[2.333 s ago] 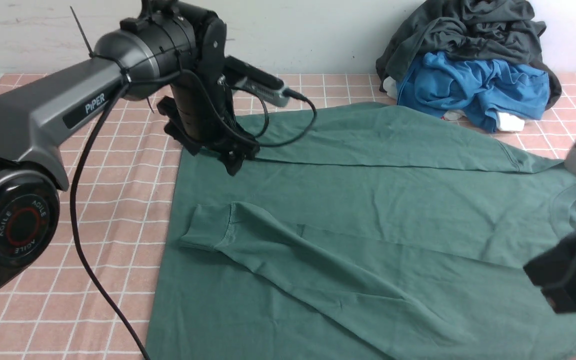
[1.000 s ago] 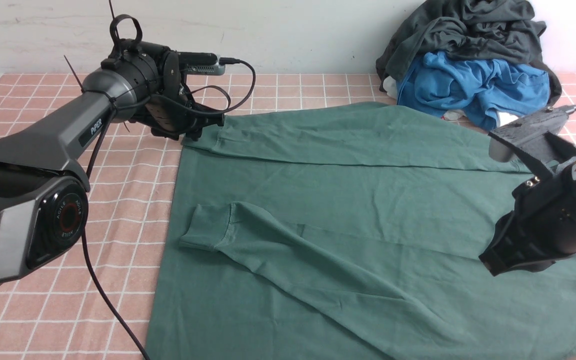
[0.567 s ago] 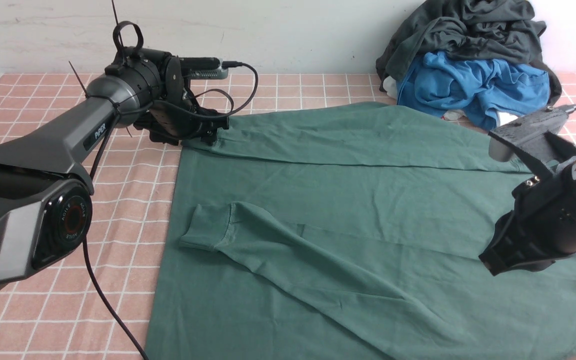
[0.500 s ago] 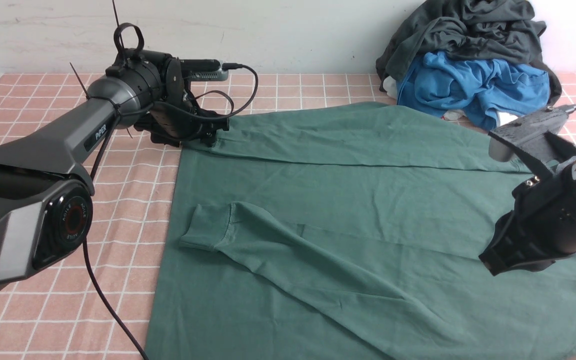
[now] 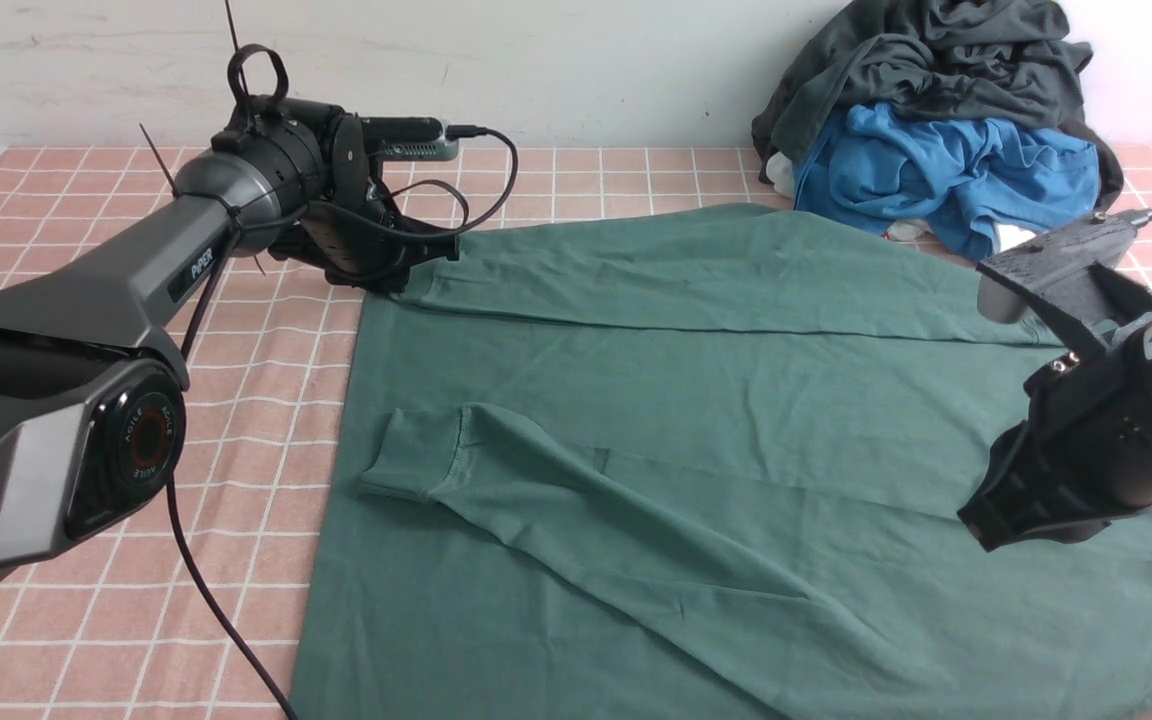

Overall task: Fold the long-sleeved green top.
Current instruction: Use the left arm to clamp the cuff farthest from it, then use the left arm to drag and drop the cuff onto the cuff closest to the left arm, then use both arms simultaneously to clamp the lower edge of the clothing fabric

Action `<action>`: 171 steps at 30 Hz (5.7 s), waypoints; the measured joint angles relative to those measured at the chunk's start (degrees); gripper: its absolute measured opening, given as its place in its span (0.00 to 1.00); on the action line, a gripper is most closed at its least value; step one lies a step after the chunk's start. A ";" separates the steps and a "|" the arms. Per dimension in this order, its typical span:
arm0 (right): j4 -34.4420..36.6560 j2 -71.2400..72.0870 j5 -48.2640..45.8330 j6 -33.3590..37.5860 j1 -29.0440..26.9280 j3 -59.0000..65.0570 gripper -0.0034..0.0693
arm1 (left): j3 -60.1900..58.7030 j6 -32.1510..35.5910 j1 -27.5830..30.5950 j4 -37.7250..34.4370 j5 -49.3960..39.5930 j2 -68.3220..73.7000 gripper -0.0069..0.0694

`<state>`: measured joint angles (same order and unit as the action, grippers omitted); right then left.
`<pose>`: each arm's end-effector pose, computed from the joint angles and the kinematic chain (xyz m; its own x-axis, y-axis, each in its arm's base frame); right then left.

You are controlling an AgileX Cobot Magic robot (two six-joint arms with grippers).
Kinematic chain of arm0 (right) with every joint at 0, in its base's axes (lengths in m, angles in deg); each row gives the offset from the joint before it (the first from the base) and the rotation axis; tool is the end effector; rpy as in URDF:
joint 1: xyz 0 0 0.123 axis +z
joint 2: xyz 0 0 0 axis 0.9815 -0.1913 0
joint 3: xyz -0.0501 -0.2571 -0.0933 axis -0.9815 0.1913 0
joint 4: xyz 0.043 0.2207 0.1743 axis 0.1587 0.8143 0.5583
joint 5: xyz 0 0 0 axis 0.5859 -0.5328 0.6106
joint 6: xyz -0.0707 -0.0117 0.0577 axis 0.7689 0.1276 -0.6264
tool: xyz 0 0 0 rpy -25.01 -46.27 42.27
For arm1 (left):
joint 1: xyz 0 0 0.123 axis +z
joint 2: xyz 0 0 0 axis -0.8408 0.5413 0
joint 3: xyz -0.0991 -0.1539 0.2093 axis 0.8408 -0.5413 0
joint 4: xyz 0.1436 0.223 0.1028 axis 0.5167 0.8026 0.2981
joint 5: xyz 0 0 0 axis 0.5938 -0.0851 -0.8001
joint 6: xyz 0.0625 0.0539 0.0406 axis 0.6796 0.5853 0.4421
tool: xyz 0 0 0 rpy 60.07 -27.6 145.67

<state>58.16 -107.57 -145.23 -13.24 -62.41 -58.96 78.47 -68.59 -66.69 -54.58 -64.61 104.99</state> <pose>0.2741 0.0974 0.2592 -0.8523 -0.4545 -0.2589 -0.4939 0.8622 0.1126 0.5765 -0.0933 0.1429 -0.8315 -0.0199 -0.5551 0.0178 0.9979 -0.0625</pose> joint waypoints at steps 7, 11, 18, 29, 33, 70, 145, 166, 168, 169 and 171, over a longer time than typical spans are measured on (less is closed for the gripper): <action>0.00 0.00 0.05 0.00 0.00 0.00 0.03 | 0.24 0.18 -0.05 0.11 -0.22 -1.24 0.28; 0.00 0.00 0.17 0.00 0.00 0.00 0.03 | 0.31 0.49 -0.05 0.05 -1.47 -1.29 0.25; 0.00 0.00 0.18 0.32 0.00 0.00 0.03 | 0.31 5.46 -0.05 -2.72 -4.94 -1.29 0.13; -1.35 3.27 -5.62 0.40 0.00 -4.05 0.03 | -9.36 14.95 -1.36 -8.90 -20.50 -15.47 0.13; -0.29 7.52 -8.30 0.36 0.00 -4.42 0.03 | -21.12 15.01 -2.28 -10.04 -21.04 -25.45 0.13; 0.95 20.33 -9.70 -5.05 13.75 -4.54 0.03 | -79.48 23.16 -22.09 -8.62 -15.11 -61.86 0.79; -13.87 17.79 3.97 22.43 13.75 26.72 0.81 | -97.93 18.11 -29.25 6.93 -10.16 -68.34 0.10; -24.72 -0.65 20.99 25.28 13.75 30.63 0.66 | -97.95 18.11 -29.23 5.37 -8.31 -68.45 0.10; -24.78 -0.71 21.12 25.84 13.75 30.63 0.63 | -97.95 18.11 -29.23 5.37 -8.25 -68.45 0.10; -25.14 -0.75 21.47 26.22 13.75 30.63 0.60 | -97.95 18.11 -29.23 5.33 -8.18 -68.45 0.10; -25.63 -0.88 22.08 26.49 13.75 30.69 0.56 | -97.95 18.11 -29.23 5.33 -8.13 -68.45 0.10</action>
<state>32.53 -108.44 -123.15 13.25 -48.66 -28.28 -19.48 -50.48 -95.92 -49.25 -72.73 36.54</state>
